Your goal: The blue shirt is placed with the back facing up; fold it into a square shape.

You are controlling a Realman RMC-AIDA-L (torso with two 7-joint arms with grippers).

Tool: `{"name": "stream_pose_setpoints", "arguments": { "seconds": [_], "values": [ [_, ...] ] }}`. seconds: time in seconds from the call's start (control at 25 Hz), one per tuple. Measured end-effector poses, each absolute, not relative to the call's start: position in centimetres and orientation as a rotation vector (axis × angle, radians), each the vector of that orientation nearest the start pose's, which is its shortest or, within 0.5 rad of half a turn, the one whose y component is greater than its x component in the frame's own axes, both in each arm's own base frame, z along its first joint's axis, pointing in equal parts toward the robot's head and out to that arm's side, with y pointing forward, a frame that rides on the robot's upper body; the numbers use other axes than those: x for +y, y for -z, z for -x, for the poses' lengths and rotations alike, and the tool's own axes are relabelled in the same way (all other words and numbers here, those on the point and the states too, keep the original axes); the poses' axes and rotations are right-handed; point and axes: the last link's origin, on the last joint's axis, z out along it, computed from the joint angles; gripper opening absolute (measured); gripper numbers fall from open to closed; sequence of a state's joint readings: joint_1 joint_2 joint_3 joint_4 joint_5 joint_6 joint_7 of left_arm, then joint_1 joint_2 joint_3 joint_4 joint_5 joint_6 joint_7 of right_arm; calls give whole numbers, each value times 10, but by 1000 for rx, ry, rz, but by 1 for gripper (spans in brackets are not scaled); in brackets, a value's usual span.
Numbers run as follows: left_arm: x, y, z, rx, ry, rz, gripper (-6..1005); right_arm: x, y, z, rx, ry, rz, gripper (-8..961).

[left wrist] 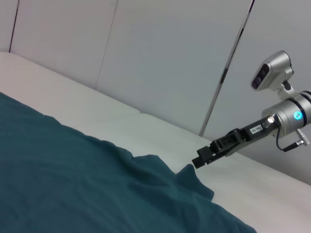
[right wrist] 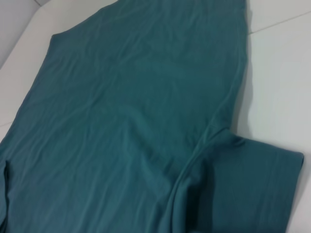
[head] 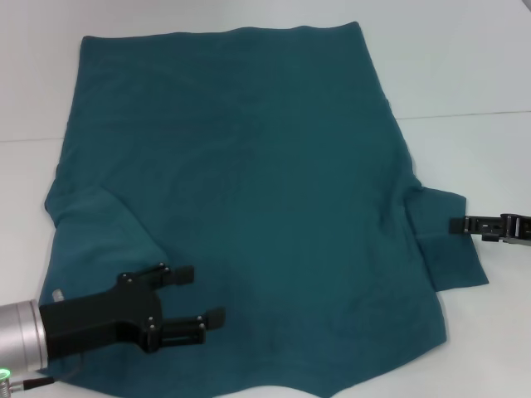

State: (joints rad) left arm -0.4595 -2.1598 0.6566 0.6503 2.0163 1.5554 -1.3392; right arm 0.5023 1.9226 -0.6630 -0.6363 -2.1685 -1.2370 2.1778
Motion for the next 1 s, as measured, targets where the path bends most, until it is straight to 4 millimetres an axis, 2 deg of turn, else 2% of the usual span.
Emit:
{"name": "stream_pose_setpoints", "arguments": {
  "seconds": [0.84, 1.0],
  "values": [
    [302, 34, 264, -653, 703, 2786, 949, 364, -51, -346, 1596, -405, 2059, 905],
    [302, 34, 265, -655, 700, 2783, 949, 365, -50, -347, 1594, -405, 2041, 787]
  ]
}}
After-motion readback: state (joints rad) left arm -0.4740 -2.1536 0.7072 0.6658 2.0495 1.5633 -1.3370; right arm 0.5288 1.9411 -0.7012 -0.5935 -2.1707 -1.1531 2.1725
